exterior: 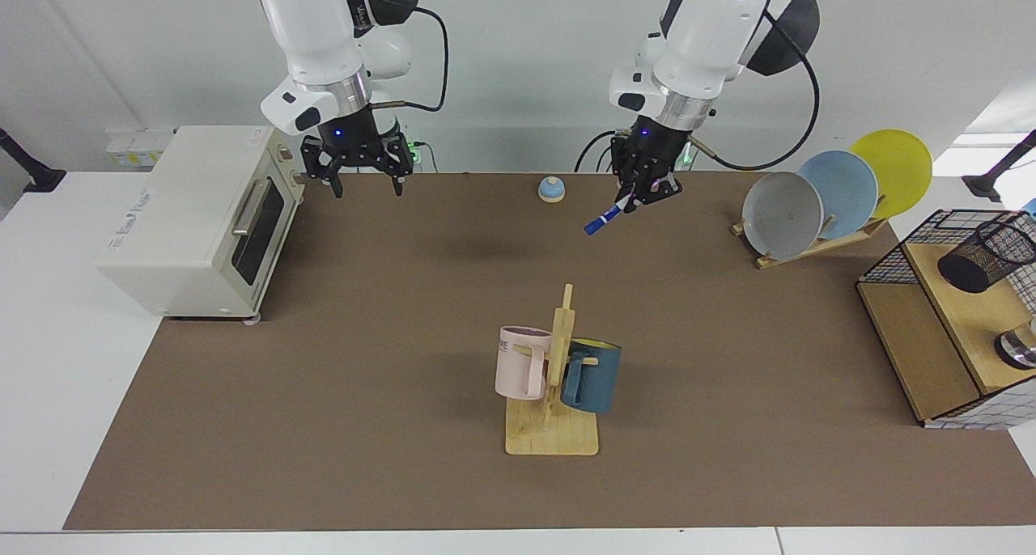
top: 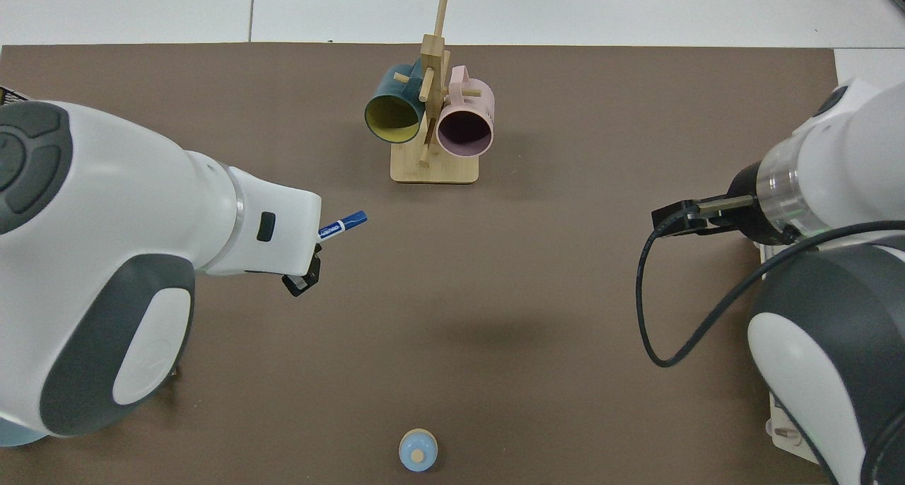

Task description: Put markers into pen holder

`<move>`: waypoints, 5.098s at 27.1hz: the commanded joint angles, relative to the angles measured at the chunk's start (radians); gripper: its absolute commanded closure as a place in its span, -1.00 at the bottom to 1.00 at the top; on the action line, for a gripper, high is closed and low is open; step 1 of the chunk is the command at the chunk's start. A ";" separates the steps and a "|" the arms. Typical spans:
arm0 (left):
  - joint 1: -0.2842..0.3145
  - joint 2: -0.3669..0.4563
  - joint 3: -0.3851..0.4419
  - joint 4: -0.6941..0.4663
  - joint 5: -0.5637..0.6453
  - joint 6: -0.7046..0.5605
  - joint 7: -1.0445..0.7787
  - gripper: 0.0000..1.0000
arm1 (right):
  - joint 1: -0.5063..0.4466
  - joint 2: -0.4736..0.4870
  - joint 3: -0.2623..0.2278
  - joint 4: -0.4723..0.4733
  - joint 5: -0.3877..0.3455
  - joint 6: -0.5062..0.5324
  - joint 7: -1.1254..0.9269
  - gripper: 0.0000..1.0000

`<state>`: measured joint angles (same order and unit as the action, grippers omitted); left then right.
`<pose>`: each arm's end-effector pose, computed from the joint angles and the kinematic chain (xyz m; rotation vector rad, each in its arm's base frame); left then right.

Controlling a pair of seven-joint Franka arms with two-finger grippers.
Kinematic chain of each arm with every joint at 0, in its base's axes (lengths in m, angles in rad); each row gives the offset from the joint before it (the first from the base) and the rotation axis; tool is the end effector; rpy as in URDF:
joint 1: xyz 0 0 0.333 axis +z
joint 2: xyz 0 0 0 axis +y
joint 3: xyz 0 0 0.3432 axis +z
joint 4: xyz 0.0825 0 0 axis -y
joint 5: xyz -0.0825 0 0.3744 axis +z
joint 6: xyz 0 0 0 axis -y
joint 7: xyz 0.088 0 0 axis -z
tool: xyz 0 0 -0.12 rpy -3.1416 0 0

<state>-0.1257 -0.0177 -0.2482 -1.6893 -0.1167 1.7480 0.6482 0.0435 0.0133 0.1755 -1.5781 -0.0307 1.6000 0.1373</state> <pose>0.5112 -0.2147 0.6094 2.6623 -1.4648 0.1374 0.5398 0.1157 0.6308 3.1125 0.1284 0.0213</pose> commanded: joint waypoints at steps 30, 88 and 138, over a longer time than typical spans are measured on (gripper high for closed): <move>0.342 0.059 -0.011 0.270 0.640 -0.164 0.813 1.00 | -0.054 0.016 0.016 0.026 -0.002 -0.043 -0.076 -1.00; 0.709 0.122 0.014 0.077 0.867 0.352 1.456 1.00 | -0.054 0.016 0.016 0.027 0.000 -0.032 0.010 -1.00; 0.736 0.163 0.014 -0.058 0.850 0.446 1.369 1.00 | -0.054 0.016 0.016 0.027 0.002 -0.032 0.010 -1.00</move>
<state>0.5904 0.1655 -0.2262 -1.7090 0.7298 2.1679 2.0326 0.0064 0.0413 0.1799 -1.5413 -0.0391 1.5681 0.1326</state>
